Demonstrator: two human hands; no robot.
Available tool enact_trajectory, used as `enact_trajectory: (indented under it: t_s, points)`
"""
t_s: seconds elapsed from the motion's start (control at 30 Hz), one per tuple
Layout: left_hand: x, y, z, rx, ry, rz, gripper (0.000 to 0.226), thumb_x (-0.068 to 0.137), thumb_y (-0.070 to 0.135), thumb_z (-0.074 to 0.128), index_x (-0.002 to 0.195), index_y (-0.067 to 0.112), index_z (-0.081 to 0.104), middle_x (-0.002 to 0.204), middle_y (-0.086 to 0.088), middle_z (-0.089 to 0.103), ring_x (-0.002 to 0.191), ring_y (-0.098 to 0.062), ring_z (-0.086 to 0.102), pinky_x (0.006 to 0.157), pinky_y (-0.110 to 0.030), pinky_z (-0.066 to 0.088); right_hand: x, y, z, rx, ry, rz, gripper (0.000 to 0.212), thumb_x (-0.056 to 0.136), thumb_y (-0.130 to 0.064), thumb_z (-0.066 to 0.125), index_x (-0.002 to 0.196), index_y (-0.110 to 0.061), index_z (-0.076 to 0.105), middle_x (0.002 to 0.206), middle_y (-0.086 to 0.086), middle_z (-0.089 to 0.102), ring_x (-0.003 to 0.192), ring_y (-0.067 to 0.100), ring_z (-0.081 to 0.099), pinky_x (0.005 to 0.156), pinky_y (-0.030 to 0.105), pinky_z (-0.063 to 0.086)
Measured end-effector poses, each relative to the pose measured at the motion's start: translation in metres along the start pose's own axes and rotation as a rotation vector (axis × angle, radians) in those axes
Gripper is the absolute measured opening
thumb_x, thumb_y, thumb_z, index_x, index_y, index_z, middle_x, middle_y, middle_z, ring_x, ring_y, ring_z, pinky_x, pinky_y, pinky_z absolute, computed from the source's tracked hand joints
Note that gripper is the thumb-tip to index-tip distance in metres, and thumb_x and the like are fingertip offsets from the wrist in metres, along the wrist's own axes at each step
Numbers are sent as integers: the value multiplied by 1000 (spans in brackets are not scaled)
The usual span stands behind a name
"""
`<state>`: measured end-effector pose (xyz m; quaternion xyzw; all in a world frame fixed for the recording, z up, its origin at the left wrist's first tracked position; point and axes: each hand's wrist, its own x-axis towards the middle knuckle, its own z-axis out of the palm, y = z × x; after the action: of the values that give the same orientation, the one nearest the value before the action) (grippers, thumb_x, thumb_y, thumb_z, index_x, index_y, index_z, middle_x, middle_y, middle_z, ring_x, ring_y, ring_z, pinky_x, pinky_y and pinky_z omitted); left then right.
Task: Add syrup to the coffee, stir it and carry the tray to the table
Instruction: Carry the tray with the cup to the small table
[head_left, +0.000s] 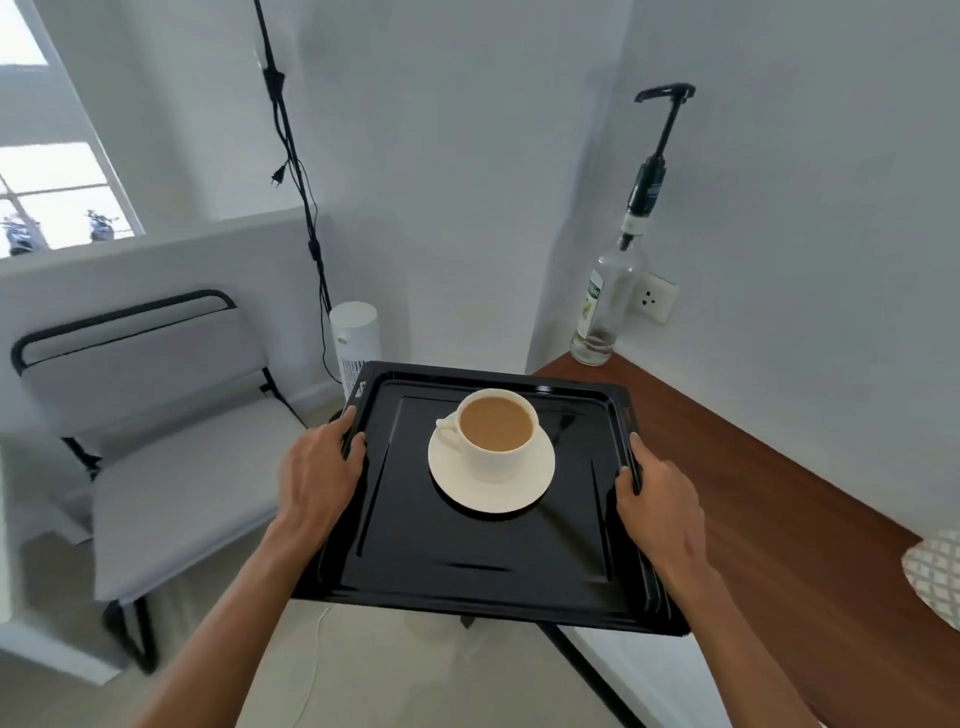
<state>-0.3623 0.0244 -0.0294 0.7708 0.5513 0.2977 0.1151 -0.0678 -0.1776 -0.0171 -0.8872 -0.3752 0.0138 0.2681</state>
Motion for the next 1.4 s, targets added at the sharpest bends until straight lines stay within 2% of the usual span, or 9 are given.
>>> enact_trajectory:
  t_s: [0.2, 0.33, 0.47, 0.73, 0.83, 0.93, 1.1, 1.3, 1.4]
  points:
    - [-3, -59, -46, 31, 72, -98, 41, 98, 21, 61, 137, 8, 64, 105, -21, 79, 93, -40, 73, 74, -44, 55, 6, -65, 36, 33, -49, -146, 53, 103, -21, 50, 156, -19, 43, 86, 6, 56, 81, 22, 50, 71, 37, 45]
    - [-5, -101, -78, 61, 123, -161, 40, 98, 20, 62, 135, 6, 65, 102, -22, 79, 90, -39, 74, 73, -43, 56, 5, -114, 64, 62, -113, -216, 53, 103, -21, 49, 156, -19, 43, 85, 10, 63, 84, 30, 63, 72, 41, 53]
    - [-8, -147, -107, 80, 155, -216, 41, 99, 20, 61, 137, 5, 63, 105, -21, 79, 92, -36, 74, 78, -46, 60, -3, -162, 96, 85, -149, -298, 52, 103, -20, 50, 155, -18, 45, 84, 13, 65, 82, 31, 65, 70, 39, 50]
    - [-15, -236, -158, 128, 212, -357, 41, 100, 24, 61, 139, 12, 63, 95, -17, 80, 82, -33, 75, 63, -34, 51, -21, -259, 155, 121, -233, -412, 51, 102, -21, 50, 153, -20, 47, 78, 11, 63, 77, 30, 63, 70, 42, 55]
    - [-16, -270, -178, 139, 241, -399, 40, 99, 23, 61, 138, 12, 64, 93, -17, 80, 82, -34, 74, 64, -33, 49, -33, -296, 177, 135, -249, -457, 51, 102, -20, 49, 153, -20, 48, 77, 11, 63, 76, 29, 62, 67, 42, 56]
    - [-20, -304, -197, 147, 263, -463, 41, 100, 23, 60, 138, 12, 64, 92, -17, 79, 86, -36, 73, 67, -37, 50, -43, -334, 197, 160, -270, -505, 51, 102, -18, 50, 153, -19, 47, 83, 12, 68, 82, 32, 66, 72, 46, 59]
    - [-27, -356, -228, 149, 289, -549, 42, 100, 24, 59, 140, 12, 62, 90, -15, 78, 90, -36, 71, 72, -41, 53, -62, -393, 231, 187, -297, -582, 51, 103, -16, 52, 153, -14, 49, 113, 19, 74, 101, 36, 69, 82, 42, 57]
    - [-34, -409, -260, 189, 347, -629, 42, 99, 24, 61, 139, 12, 63, 84, -14, 77, 84, -34, 70, 68, -37, 48, -78, -461, 269, 178, -356, -673, 52, 103, -17, 53, 154, -12, 46, 97, 17, 72, 83, 28, 67, 73, 32, 53]
    - [-38, -435, -273, 203, 379, -675, 42, 99, 25, 61, 139, 13, 63, 82, -13, 76, 82, -33, 70, 67, -34, 45, -85, -495, 287, 174, -385, -736, 52, 103, -17, 52, 154, -10, 45, 96, 16, 73, 79, 26, 69, 75, 39, 61]
